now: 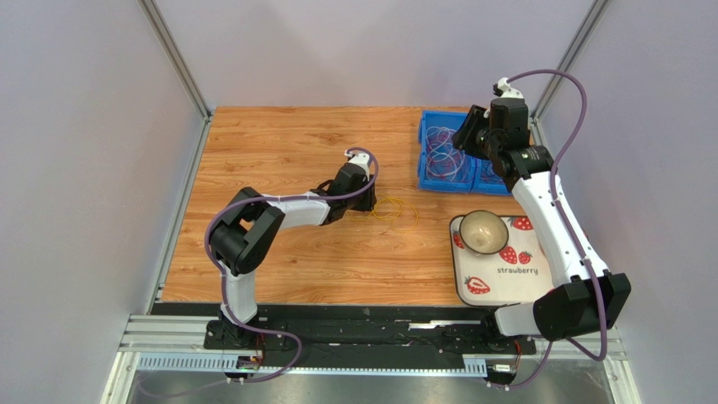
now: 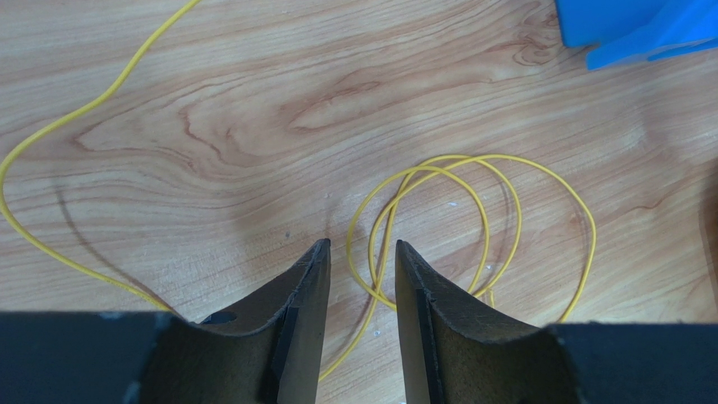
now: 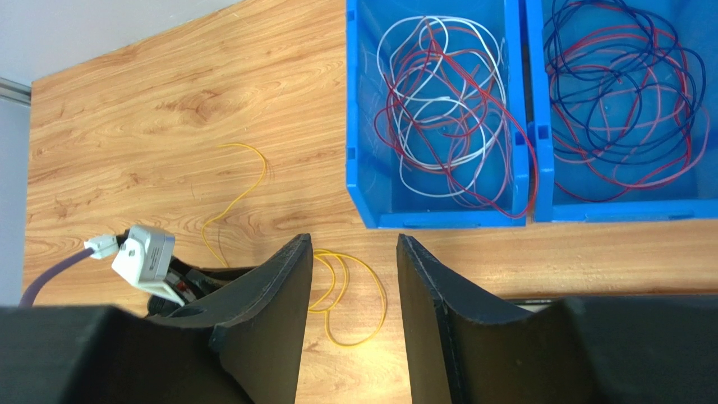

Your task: Untangle the cables

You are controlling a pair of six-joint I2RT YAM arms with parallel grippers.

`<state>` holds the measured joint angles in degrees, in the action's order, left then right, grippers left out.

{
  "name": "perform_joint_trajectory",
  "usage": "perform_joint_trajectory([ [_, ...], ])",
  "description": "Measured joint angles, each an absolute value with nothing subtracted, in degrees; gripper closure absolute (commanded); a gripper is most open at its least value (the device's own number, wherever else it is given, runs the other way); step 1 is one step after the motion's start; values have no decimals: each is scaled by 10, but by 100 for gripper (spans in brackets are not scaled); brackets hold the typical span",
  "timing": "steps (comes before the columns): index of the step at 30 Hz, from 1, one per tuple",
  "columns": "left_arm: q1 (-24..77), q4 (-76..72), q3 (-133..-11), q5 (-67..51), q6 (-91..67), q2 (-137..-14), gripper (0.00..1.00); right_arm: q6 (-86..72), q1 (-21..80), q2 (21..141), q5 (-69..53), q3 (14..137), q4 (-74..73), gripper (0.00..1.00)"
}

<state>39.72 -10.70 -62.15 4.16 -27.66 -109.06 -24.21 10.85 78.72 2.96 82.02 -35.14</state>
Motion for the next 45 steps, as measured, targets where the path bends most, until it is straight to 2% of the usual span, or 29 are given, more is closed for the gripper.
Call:
perform_joint_trajectory([
  [1,397,-102,-625,43,-278,-1093,60,-242,109,780,30,813,-351,54],
  [12,397,-79,-639,43,-287,-1109,100,-243,109,711,29,768,-352,54],
  [20,397,-73,-636,19,-273,-1091,100,-244,109,664,-20,716,-359,53],
  [23,397,-50,-622,15,-261,-1033,100,-242,112,640,-60,701,-359,52],
  [25,397,-39,-622,11,-250,-983,100,-242,117,625,-89,690,-360,46],
  [28,398,-32,-625,4,-235,-917,100,-240,130,615,-124,678,-359,43],
  [38,399,17,-632,-19,-217,-842,100,-240,227,622,-166,650,-338,41],
  [45,412,27,-632,-26,-215,-805,100,-236,242,674,-173,648,-296,42],
])
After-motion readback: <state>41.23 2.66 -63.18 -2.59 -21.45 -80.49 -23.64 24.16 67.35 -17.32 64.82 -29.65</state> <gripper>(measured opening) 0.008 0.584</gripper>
